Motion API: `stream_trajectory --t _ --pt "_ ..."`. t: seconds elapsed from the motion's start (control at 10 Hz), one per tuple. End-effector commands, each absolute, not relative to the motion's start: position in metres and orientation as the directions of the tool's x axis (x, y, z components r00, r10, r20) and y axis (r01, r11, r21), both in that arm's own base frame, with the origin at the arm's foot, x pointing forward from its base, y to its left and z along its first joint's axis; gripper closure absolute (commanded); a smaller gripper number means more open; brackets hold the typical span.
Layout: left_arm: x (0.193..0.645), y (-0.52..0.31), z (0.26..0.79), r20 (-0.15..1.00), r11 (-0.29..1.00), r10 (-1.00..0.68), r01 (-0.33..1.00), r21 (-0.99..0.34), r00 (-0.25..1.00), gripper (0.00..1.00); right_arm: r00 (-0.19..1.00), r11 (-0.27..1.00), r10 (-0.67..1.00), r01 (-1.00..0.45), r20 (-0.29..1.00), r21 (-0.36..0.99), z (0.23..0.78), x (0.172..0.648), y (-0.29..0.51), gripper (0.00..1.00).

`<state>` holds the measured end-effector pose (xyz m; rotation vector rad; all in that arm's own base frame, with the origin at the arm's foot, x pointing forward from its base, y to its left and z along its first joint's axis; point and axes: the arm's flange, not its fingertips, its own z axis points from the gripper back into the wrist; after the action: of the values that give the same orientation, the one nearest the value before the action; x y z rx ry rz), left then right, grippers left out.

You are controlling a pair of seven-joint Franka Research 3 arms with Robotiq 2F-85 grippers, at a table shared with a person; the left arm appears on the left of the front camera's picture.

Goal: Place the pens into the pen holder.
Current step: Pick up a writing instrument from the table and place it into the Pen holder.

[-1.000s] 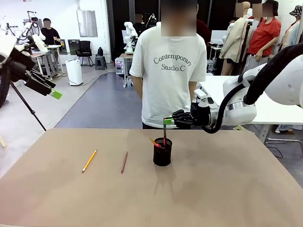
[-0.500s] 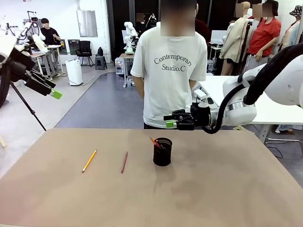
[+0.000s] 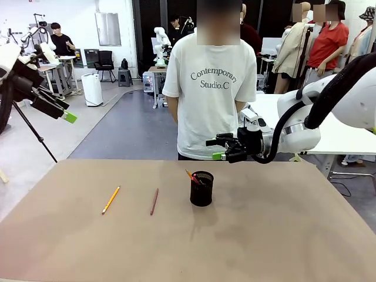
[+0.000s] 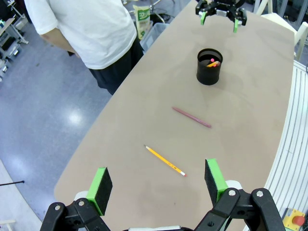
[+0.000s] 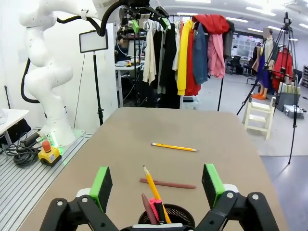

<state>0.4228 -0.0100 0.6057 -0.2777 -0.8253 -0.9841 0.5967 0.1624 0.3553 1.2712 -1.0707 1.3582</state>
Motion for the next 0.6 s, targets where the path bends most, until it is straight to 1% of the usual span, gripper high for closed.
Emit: stream_trajectory --t 0.0,0.2,0.4,0.5 --pt "0.423 -0.01 0.606 0.738 0.543 -0.616 0.828 0.144 0.276 0.0 0.027 -0.178 0.106 -0.983 0.994 0.046 0.366 0.599 0.161 0.0" --pt "0.423 -0.01 0.606 0.738 0.543 -0.616 0.828 0.144 0.276 0.0 0.0 -0.164 0.083 -0.986 0.997 0.014 0.357 0.597 0.162 0.0" --pt "0.423 -0.01 0.606 0.738 0.543 -0.616 0.828 0.144 0.276 0.0 0.004 -0.169 0.091 -0.986 0.996 0.019 0.358 0.596 0.162 0.0" --pt "0.423 -0.01 0.606 0.738 0.543 -0.616 0.828 0.144 0.276 0.0 0.019 -0.191 0.117 -0.981 0.993 0.041 0.369 0.599 0.157 0.0"
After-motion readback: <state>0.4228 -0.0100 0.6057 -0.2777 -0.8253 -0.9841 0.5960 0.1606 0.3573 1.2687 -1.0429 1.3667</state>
